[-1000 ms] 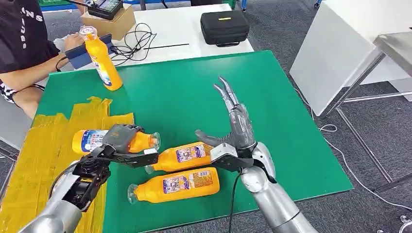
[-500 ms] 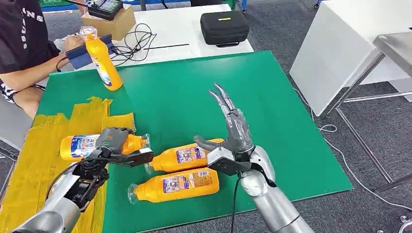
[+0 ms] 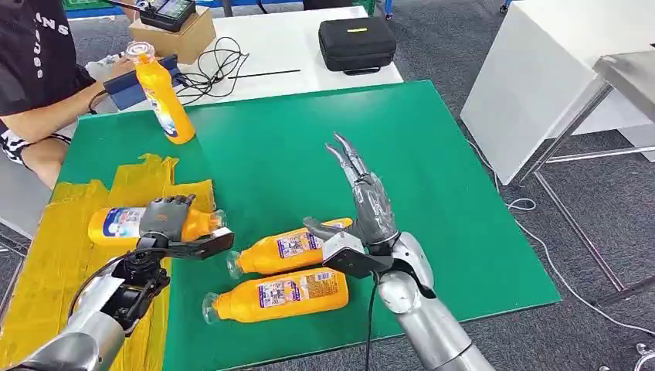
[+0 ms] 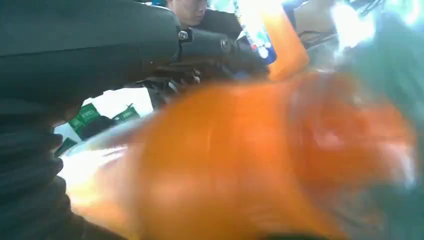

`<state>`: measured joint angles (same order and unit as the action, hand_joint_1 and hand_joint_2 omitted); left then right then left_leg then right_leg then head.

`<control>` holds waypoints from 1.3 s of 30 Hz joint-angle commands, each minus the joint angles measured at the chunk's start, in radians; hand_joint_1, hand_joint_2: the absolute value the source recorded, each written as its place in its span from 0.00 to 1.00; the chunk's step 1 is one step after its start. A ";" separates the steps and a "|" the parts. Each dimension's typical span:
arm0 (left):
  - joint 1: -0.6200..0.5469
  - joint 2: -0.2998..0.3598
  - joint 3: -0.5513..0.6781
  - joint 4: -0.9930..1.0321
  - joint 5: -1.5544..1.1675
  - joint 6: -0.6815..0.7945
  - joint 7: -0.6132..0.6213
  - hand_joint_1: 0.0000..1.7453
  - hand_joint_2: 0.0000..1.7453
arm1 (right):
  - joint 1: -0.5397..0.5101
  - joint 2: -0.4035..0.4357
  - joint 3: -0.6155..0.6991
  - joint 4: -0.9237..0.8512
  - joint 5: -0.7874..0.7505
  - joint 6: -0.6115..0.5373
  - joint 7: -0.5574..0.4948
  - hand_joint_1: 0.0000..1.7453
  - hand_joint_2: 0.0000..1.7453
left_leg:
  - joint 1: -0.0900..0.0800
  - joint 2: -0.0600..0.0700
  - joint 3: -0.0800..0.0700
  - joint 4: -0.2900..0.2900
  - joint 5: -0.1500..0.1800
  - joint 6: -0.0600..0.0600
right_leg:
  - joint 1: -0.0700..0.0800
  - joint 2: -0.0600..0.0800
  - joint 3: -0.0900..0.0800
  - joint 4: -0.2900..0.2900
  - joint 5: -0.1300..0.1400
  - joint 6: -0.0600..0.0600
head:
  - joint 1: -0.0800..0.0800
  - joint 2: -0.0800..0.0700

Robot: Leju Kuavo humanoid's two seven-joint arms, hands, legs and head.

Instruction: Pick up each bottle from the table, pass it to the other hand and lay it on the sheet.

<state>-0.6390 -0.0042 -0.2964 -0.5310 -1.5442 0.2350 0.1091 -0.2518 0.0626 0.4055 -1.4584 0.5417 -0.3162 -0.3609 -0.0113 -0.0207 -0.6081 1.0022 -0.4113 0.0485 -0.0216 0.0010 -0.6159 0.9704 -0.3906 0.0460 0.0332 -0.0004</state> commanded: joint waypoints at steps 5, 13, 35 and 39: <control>-0.037 0.006 0.028 0.065 -0.027 0.002 0.005 0.00 1.00 | -0.044 0.008 -0.013 0.057 -0.001 0.011 0.011 0.00 1.00 | 0.002 0.003 0.003 0.001 -0.003 -0.003 | 0.003 0.002 0.004 0.000 -0.002 -0.002 | 0.000 0.000; -0.012 0.002 0.057 0.033 -0.027 0.036 -0.015 0.00 1.00 | -0.047 0.007 -0.010 0.064 0.009 0.024 0.021 0.00 1.00 | 0.001 0.002 0.002 0.000 -0.002 -0.002 | 0.001 0.001 0.002 0.000 -0.001 -0.002 | 0.000 0.000; 0.194 0.047 0.150 -0.617 0.624 -0.222 -0.625 0.00 0.00 | -0.010 -0.122 -0.009 0.076 0.282 0.099 0.161 0.00 1.00 | 0.002 0.001 0.001 0.000 -0.001 -0.002 | 0.002 0.000 0.001 -0.001 -0.001 -0.002 | 0.000 0.000; 0.207 0.054 0.150 -0.632 0.693 -0.250 -0.681 0.00 0.00 | -0.014 -0.135 -0.007 0.096 0.309 0.131 0.188 0.00 1.00 | 0.003 0.002 0.002 0.001 -0.002 -0.003 | 0.003 0.001 0.003 -0.001 -0.002 -0.002 | 0.000 0.000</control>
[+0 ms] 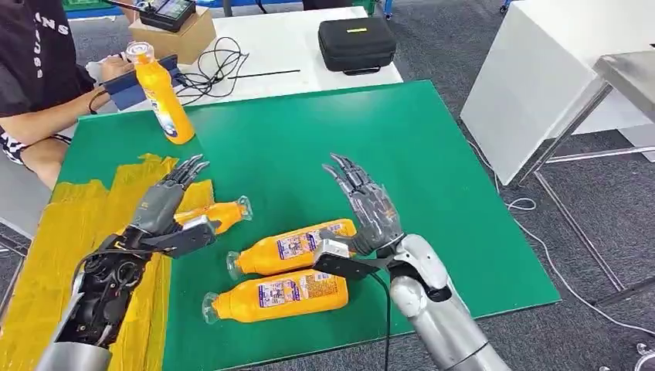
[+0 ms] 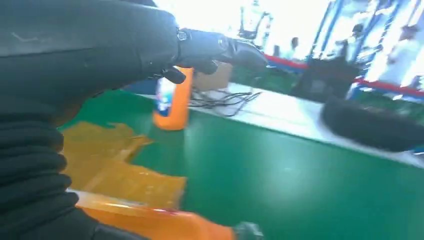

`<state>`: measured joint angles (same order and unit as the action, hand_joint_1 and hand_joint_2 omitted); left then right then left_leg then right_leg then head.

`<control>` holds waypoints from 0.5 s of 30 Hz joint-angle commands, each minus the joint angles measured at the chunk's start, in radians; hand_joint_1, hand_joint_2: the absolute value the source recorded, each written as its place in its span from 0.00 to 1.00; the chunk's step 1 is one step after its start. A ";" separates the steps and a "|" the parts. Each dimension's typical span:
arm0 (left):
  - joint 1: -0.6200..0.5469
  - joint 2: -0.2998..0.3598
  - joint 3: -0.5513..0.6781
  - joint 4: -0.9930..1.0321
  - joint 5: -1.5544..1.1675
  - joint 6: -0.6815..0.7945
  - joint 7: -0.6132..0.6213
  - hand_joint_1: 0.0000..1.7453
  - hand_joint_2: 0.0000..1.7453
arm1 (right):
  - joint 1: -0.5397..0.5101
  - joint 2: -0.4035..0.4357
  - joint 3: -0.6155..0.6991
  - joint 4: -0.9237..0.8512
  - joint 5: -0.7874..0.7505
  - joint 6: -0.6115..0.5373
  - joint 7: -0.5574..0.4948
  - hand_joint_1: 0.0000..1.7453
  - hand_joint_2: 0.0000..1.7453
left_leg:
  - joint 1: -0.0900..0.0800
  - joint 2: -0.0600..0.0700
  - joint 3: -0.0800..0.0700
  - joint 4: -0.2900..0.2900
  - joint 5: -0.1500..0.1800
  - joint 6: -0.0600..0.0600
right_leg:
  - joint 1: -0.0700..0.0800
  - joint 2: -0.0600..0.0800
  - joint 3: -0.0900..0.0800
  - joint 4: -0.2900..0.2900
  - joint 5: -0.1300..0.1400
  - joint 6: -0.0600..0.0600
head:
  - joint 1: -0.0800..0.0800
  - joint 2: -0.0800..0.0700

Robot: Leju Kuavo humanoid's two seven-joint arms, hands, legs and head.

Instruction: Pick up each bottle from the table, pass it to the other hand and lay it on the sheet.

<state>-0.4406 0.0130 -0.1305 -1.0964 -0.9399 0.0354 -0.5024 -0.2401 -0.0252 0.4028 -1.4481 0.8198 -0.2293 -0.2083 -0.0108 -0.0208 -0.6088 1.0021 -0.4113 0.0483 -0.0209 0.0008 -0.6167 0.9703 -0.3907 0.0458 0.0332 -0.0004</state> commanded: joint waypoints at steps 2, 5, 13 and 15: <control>0.028 0.038 -0.013 -0.092 0.163 -0.089 -0.136 0.00 0.00 | -0.034 -0.061 0.002 0.117 0.059 0.087 0.056 0.00 1.00 | 0.002 0.003 0.004 0.001 -0.003 -0.003 | 0.002 0.001 0.005 -0.001 -0.002 -0.002 | 0.000 0.000; 0.055 0.031 -0.012 -0.138 0.229 -0.134 -0.187 0.00 0.00 | -0.061 -0.060 0.010 0.181 0.080 0.121 0.054 0.00 1.00 | 0.002 0.004 0.005 0.000 -0.003 -0.003 | 0.003 0.002 0.006 -0.002 -0.002 -0.002 | 0.000 0.000; 0.097 0.029 -0.086 -0.250 0.373 -0.173 -0.196 0.00 1.00 | -0.149 -0.028 0.087 0.381 0.161 0.232 0.059 0.00 1.00 | 0.001 0.003 0.002 0.000 -0.001 -0.002 | 0.001 0.002 0.003 -0.001 0.000 -0.001 | 0.000 0.000; 0.091 0.032 -0.097 -0.250 0.396 -0.182 -0.196 0.00 1.00 | -0.166 -0.025 0.100 0.419 0.170 0.242 0.055 0.00 1.00 | 0.001 0.002 0.002 0.000 -0.002 -0.002 | 0.002 0.001 0.003 -0.001 -0.001 -0.002 | 0.000 0.000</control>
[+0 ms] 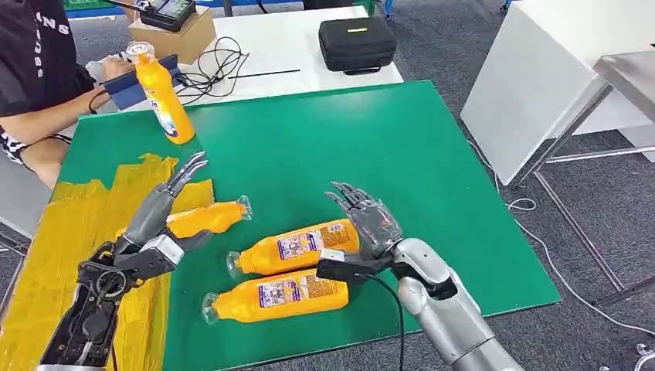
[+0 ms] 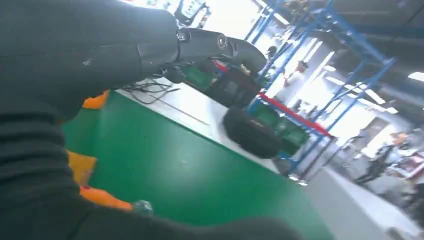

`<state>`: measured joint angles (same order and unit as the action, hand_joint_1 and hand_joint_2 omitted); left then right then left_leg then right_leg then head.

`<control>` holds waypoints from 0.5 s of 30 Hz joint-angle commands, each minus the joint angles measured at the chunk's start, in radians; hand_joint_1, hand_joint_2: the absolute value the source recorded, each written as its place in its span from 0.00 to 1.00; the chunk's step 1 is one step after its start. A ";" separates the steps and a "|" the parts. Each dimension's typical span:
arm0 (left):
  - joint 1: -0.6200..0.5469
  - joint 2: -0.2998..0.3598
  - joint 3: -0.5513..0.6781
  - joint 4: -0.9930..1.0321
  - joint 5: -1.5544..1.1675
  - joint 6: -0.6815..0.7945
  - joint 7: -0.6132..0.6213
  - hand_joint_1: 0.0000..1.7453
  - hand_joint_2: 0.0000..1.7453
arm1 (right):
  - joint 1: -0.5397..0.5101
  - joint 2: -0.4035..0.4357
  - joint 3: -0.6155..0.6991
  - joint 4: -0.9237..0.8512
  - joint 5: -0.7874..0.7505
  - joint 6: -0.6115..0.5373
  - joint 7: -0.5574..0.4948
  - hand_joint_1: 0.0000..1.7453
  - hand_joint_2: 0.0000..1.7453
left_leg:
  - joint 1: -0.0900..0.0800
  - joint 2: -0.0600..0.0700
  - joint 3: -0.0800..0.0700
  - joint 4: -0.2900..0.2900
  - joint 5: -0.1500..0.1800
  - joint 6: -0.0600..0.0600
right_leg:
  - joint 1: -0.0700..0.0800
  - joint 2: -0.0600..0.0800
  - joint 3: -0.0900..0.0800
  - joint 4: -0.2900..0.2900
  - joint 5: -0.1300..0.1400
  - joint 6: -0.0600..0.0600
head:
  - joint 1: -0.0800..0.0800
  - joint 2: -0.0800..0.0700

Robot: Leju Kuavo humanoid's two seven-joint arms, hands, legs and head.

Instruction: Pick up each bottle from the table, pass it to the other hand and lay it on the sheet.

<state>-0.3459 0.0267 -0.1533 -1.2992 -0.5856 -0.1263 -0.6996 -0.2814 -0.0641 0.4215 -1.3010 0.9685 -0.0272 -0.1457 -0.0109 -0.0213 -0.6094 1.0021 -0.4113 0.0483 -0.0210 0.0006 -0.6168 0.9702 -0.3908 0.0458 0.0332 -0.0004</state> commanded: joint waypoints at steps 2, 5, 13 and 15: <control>-0.011 0.018 -0.084 -0.038 0.067 -0.023 0.001 0.00 1.00 | -0.144 0.022 0.098 0.321 0.030 0.052 -0.010 0.00 1.00 | 0.002 0.004 0.004 0.001 -0.002 -0.003 | 0.002 0.002 0.004 -0.001 -0.001 -0.002 | 0.000 0.000; -0.007 0.018 -0.108 -0.046 0.093 -0.017 0.001 0.00 1.00 | -0.170 0.044 0.118 0.390 0.036 0.055 -0.016 0.00 1.00 | 0.001 0.003 0.002 0.000 -0.001 -0.002 | 0.001 0.002 0.002 -0.001 0.000 -0.001 | 0.000 0.000; -0.003 -0.001 -0.090 -0.047 0.074 -0.026 0.001 0.00 1.00 | -0.232 0.077 0.165 0.494 0.040 0.070 -0.022 0.00 1.00 | 0.001 0.003 0.003 0.000 -0.001 -0.002 | 0.001 0.002 0.002 0.000 -0.001 -0.001 | 0.000 0.000; -0.003 -0.001 -0.090 -0.047 0.074 -0.026 0.001 0.00 1.00 | -0.236 0.078 0.165 0.496 0.040 0.070 -0.022 0.00 1.00 | 0.002 0.005 0.004 0.001 -0.002 -0.003 | 0.002 0.003 0.003 0.000 -0.001 -0.002 | 0.000 0.000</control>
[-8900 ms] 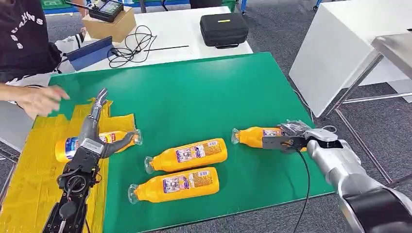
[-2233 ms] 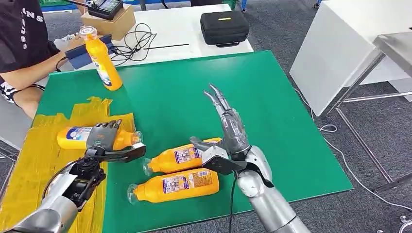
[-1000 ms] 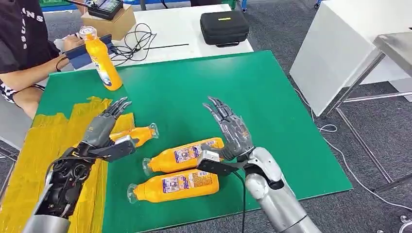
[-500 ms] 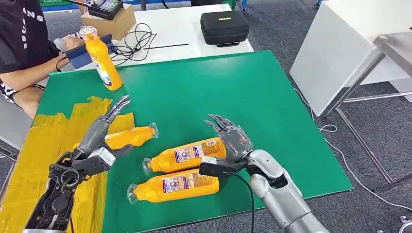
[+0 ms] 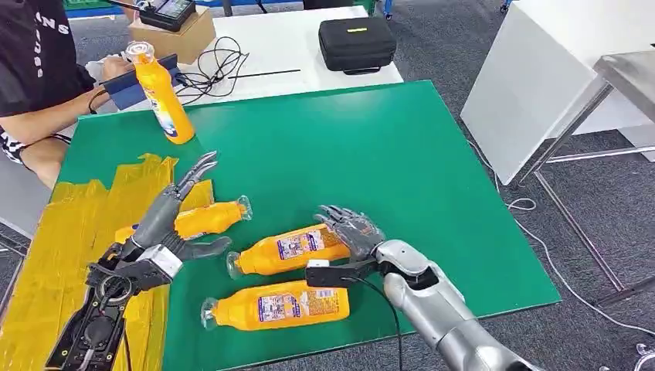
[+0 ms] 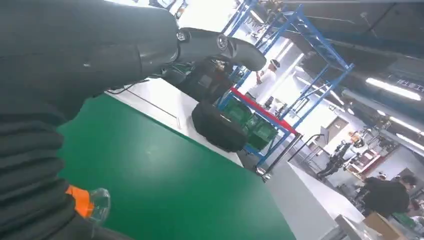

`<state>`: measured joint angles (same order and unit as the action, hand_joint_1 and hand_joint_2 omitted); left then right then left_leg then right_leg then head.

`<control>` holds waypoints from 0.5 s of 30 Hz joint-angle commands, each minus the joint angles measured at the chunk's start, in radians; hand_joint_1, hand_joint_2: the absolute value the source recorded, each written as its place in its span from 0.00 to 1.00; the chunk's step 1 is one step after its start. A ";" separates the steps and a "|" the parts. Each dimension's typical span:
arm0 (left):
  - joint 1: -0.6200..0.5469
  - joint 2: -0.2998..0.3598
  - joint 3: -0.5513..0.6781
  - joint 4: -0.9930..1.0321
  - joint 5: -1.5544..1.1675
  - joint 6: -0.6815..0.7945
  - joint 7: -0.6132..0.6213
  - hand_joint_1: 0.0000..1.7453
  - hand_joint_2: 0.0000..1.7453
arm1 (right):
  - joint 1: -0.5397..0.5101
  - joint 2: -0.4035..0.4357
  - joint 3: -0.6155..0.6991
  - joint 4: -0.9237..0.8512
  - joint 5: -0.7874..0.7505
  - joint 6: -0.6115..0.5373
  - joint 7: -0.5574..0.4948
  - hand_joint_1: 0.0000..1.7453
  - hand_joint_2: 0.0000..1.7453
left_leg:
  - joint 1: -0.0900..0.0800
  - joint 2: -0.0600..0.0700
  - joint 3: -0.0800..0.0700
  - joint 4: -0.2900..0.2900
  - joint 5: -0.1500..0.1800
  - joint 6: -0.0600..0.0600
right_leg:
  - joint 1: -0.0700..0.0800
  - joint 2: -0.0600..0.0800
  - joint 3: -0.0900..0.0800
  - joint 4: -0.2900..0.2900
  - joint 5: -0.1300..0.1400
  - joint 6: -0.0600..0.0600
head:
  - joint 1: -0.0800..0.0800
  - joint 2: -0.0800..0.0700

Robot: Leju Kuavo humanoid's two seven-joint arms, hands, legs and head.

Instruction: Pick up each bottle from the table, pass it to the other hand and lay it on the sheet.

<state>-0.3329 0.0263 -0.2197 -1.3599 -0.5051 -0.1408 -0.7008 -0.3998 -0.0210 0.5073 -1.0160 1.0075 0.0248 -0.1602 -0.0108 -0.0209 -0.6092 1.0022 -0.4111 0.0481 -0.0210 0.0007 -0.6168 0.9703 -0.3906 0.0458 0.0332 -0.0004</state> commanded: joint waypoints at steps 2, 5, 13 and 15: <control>-0.016 0.000 -0.024 0.014 -0.007 -0.011 0.003 0.00 1.00 | -0.118 0.035 0.079 0.211 0.001 0.018 -0.008 0.00 1.00 | 0.001 0.002 0.002 0.000 -0.001 -0.002 | 0.001 0.001 0.002 0.000 0.000 -0.001 | 0.000 0.000; -0.016 0.000 -0.024 0.014 -0.007 -0.011 0.003 0.00 1.00 | -0.118 0.035 0.079 0.211 0.001 0.018 -0.008 0.00 1.00 | 0.001 0.002 0.002 0.000 -0.001 -0.002 | 0.001 0.001 0.002 -0.001 -0.001 -0.001 | 0.000 0.000; -0.067 -0.012 -0.046 0.070 0.006 -0.010 0.003 0.00 1.00 | -0.149 0.060 0.092 0.300 -0.003 -0.003 0.001 0.00 1.00 | 0.002 0.001 0.003 0.001 -0.002 -0.002 | 0.002 -0.001 0.003 0.000 -0.001 -0.002 | 0.000 0.000; -0.069 -0.011 -0.048 0.080 0.005 -0.001 0.003 0.00 1.00 | -0.158 0.067 0.095 0.326 -0.004 -0.013 -0.002 0.00 1.00 | 0.002 0.000 0.003 0.001 -0.002 -0.003 | 0.002 -0.001 0.004 0.000 -0.002 -0.002 | 0.000 0.000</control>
<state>-0.3350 0.0194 -0.2224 -1.3661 -0.5001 -0.1556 -0.7011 -0.4812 0.0194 0.5546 -0.8748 1.0048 0.0347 -0.1656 -0.0108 -0.0209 -0.6088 1.0022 -0.4110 0.0481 -0.0209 0.0007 -0.6170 0.9703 -0.3906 0.0458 0.0332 -0.0004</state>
